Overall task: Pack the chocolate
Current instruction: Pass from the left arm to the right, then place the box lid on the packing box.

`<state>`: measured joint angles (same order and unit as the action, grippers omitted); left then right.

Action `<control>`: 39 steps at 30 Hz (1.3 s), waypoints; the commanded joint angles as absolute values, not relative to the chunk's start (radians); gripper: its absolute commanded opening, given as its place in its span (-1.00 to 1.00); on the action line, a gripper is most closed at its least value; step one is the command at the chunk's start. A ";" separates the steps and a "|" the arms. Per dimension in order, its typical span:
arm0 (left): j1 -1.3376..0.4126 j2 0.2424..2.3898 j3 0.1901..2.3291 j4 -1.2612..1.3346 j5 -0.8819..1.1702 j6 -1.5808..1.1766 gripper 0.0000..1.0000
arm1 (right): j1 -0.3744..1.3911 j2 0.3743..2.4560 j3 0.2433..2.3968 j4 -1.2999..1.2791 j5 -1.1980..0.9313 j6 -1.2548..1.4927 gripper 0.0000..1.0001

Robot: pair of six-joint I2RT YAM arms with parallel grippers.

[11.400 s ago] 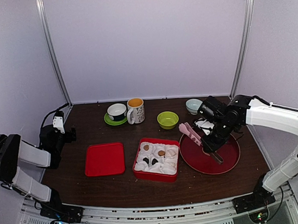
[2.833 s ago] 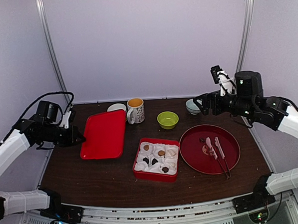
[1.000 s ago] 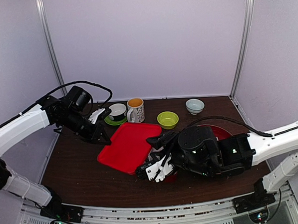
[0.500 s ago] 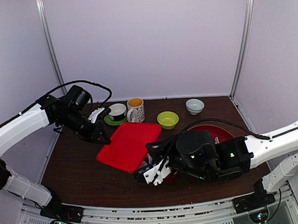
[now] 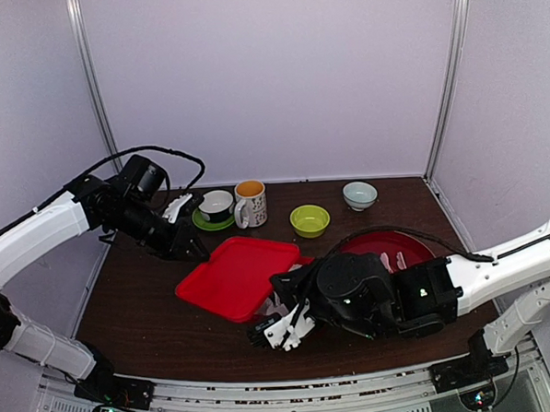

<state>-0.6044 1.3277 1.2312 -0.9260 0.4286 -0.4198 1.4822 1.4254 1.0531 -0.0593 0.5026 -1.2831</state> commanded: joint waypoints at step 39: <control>-0.607 0.858 1.410 -0.772 -0.164 -0.377 0.81 | 1.330 1.219 1.141 -0.221 0.150 -0.146 -1.00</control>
<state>-0.6060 0.8589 1.3613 -0.7330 -0.0566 -0.3912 1.3678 1.2789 1.1286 -0.2897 0.2489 -0.3725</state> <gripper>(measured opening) 0.904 0.118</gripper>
